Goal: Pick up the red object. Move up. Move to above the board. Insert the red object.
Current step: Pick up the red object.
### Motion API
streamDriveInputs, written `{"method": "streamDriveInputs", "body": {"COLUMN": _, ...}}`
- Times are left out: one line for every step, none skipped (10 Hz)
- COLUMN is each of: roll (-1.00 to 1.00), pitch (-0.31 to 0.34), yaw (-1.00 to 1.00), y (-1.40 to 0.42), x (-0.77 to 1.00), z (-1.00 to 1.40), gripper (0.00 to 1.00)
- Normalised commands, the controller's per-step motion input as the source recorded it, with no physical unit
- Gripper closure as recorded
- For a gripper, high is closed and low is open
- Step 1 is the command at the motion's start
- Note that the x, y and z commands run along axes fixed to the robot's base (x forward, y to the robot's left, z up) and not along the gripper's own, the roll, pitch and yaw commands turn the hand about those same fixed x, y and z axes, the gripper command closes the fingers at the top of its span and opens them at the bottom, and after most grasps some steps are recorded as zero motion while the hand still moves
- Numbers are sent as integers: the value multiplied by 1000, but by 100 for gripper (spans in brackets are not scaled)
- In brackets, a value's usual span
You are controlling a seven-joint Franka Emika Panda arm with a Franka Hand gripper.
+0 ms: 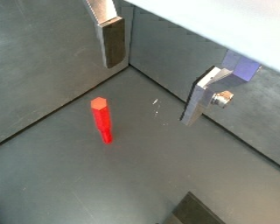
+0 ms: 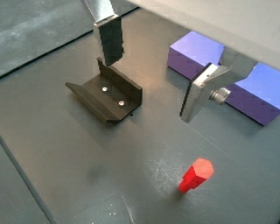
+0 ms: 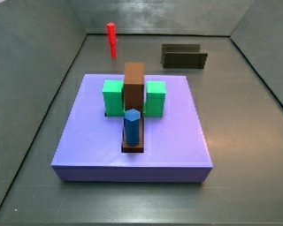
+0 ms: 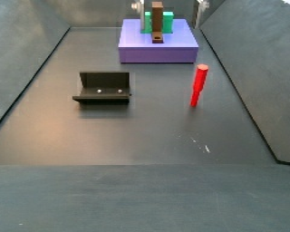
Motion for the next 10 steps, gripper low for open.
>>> {"method": "streamDriveInputs", "body": {"roll": -50, "pitch": -171, "yaw": 0, "y": 0, "x": -377, "z": -380, "gripper": 0}}
{"method": "streamDriveInputs", "body": {"roll": -36, "pitch": -276, "yaw": 0, "y": 0, "x": -700, "z": -494, "gripper": 0}}
{"method": "streamDriveInputs", "body": {"roll": -46, "pitch": -283, "yaw": 0, "y": -49, "x": -663, "z": -511, "gripper": 0}}
{"method": "streamDriveInputs", "body": {"roll": -130, "pitch": -269, "yaw": 0, "y": -71, "x": -437, "z": -526, "gripper": 0}}
{"method": "streamDriveInputs", "body": {"roll": -124, "pitch": -269, "yaw": 0, "y": -51, "x": -517, "z": -520, "gripper": 0}}
{"method": "streamDriveInputs", "body": {"roll": -129, "pitch": -259, "yaw": 0, "y": -63, "x": -469, "z": -406, "gripper": 0}}
{"method": "streamDriveInputs", "body": {"roll": -206, "pitch": -229, "yaw": 0, "y": -34, "x": -217, "z": -426, "gripper": 0}}
{"method": "streamDriveInputs", "body": {"roll": -220, "pitch": -211, "yaw": 0, "y": -14, "x": -126, "z": -426, "gripper": 0}}
{"method": "streamDriveInputs", "body": {"roll": -186, "pitch": -196, "yaw": 0, "y": 0, "x": -229, "z": -394, "gripper": 0}}
{"method": "streamDriveInputs", "body": {"roll": -191, "pitch": -190, "yaw": 0, "y": 0, "x": -226, "z": -377, "gripper": 0}}
